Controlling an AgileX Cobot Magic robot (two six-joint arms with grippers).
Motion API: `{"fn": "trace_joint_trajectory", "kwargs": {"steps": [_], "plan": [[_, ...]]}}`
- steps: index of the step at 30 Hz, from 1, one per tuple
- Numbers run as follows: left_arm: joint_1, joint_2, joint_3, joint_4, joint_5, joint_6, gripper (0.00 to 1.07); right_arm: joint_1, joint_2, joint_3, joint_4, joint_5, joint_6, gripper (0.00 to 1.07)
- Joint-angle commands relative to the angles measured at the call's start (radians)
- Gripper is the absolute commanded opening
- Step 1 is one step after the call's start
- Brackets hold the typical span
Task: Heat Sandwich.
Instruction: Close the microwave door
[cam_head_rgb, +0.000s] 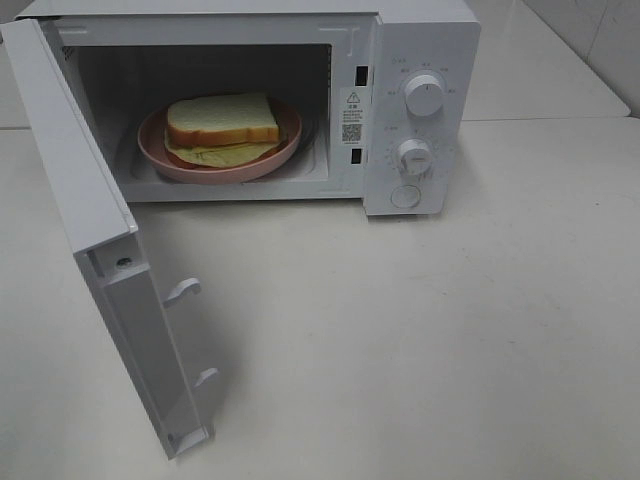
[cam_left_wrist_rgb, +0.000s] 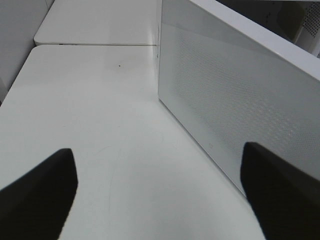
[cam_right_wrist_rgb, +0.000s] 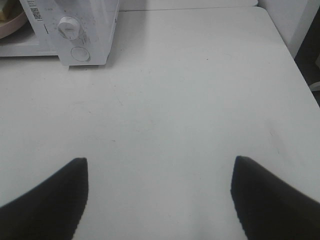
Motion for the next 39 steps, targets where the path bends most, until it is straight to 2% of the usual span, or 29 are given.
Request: {"fn": "trace_joint_trajectory", "kwargs": {"steps": [1,3,4,8,9,11,25,27,30,33,34,38,39], "plan": [[0.005,0.074,-0.006,-0.001,-0.072,0.001,0.57,-0.006,-0.029,0.004,0.003,-0.010,-0.003,0.76],[0.005,0.110,-0.006,0.000,-0.096,0.001,0.45,-0.006,-0.029,0.004,0.003,-0.010,-0.003,0.76],[0.005,0.110,-0.006,0.000,-0.096,0.001,0.45,-0.006,-0.029,0.004,0.003,-0.010,-0.003,0.76],[0.005,0.201,-0.005,0.024,-0.181,0.001,0.15,-0.006,-0.029,0.004,0.003,-0.010,-0.003,0.76],[0.005,0.201,-0.005,0.024,-0.181,0.001,0.15,-0.006,-0.029,0.004,0.003,-0.010,-0.003,0.76],[0.005,0.261,-0.005,0.034,-0.237,0.001,0.00,-0.006,-0.029,0.004,0.003,-0.010,-0.003,0.76],[0.005,0.526,-0.005,0.040,-0.559,0.015,0.00,-0.006,-0.029,0.004,0.003,-0.010,-0.003,0.76],[0.005,0.587,-0.001,0.040,-0.623,0.033,0.00,-0.006,-0.029,0.004,0.003,-0.010,-0.003,0.76],[0.005,0.621,0.026,0.039,-0.694,0.038,0.00,-0.006,-0.029,0.004,0.003,-0.010,-0.003,0.76],[0.005,0.683,0.118,0.039,-0.898,0.038,0.00,-0.006,-0.029,0.004,0.003,-0.010,-0.003,0.76],[0.005,0.683,0.118,0.039,-0.898,0.038,0.00,-0.006,-0.029,0.004,0.003,-0.010,-0.003,0.76],[0.005,0.743,0.232,0.041,-1.147,0.038,0.00,-0.006,-0.029,0.004,0.003,-0.010,-0.003,0.76],[0.005,0.743,0.232,0.041,-1.147,0.038,0.00,-0.006,-0.029,0.004,0.003,-0.010,-0.003,0.76]]}}
